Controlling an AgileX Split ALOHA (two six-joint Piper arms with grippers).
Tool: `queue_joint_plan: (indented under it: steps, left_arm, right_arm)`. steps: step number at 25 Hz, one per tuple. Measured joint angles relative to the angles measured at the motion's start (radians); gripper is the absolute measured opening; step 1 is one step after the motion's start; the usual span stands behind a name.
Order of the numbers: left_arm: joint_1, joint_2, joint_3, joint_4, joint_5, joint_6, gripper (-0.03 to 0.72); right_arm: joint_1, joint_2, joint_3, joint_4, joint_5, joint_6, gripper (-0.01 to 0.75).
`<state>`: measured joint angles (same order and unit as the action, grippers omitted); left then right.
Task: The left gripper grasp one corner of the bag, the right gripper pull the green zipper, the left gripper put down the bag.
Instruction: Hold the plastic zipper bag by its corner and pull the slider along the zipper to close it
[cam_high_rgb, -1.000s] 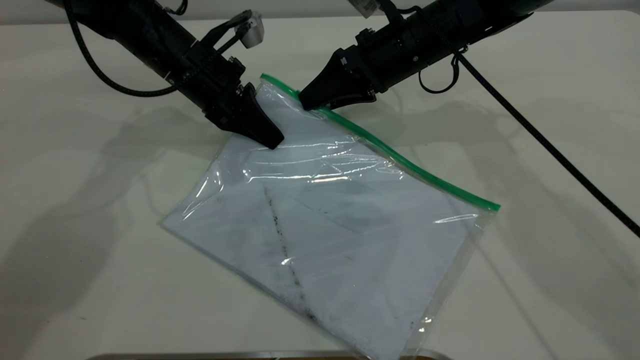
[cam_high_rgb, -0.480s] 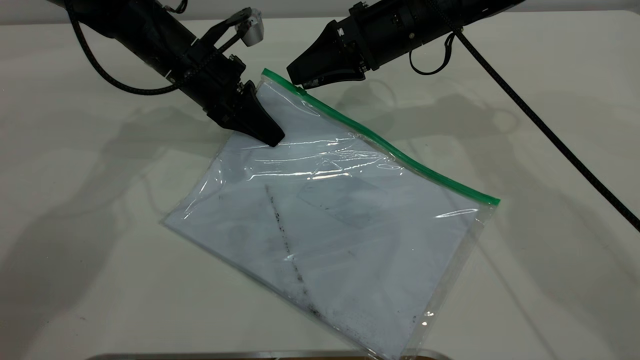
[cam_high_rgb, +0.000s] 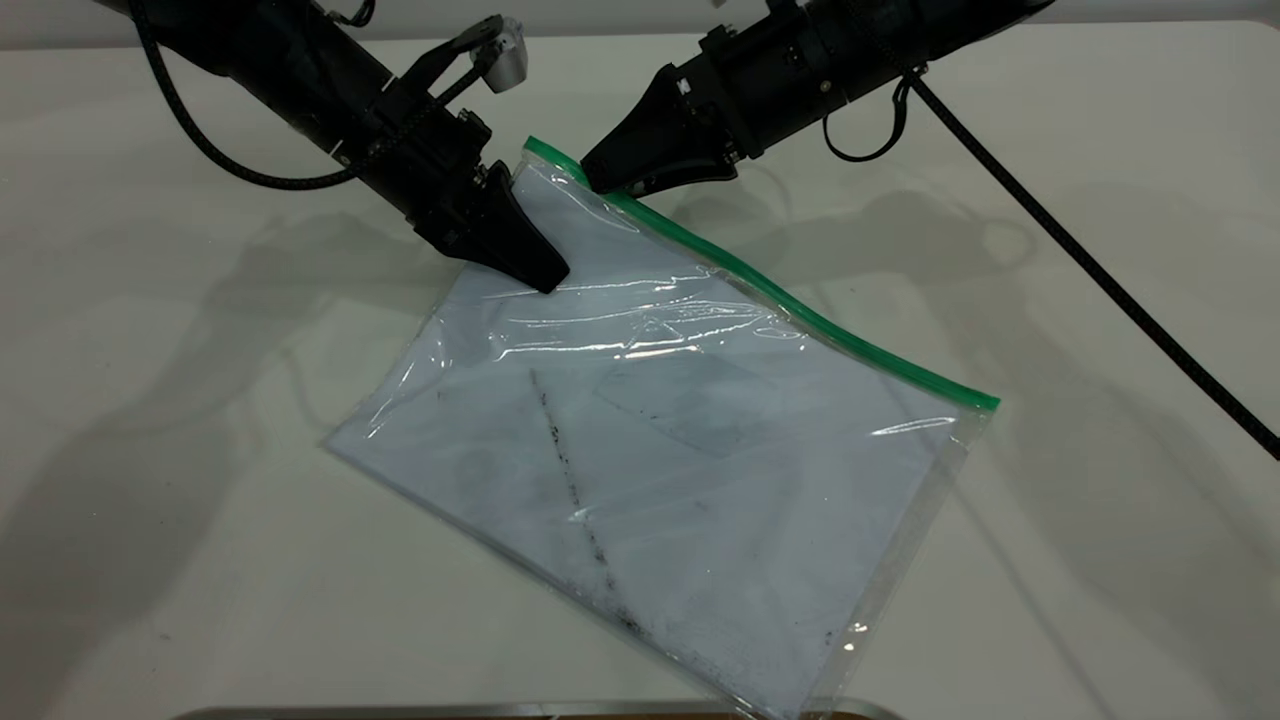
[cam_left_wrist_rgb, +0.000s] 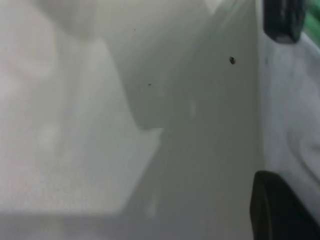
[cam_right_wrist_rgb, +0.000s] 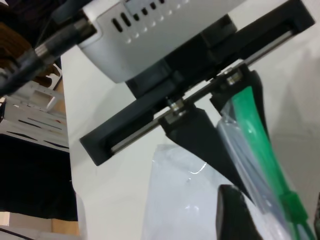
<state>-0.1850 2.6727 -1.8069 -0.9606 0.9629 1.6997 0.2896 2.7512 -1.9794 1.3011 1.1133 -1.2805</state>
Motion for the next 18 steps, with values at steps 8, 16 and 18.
queue_joint_plan:
  steps: [8, 16, 18]
  left_arm:
    - [0.0, 0.0, 0.0, 0.0, 0.0, 0.0, 0.064]
    - [0.0, 0.0, 0.0, 0.0, 0.0, 0.0, 0.067]
    - [0.0, 0.0, 0.0, 0.0, 0.002, 0.0, 0.067]
  right_arm:
    - [0.019, 0.0, -0.001, 0.001, -0.044, 0.002, 0.38]
    - [0.019, 0.0, -0.001, 0.005, -0.047, 0.002, 0.137]
    - [0.019, 0.001, -0.001, 0.005, -0.035, 0.002, 0.076]
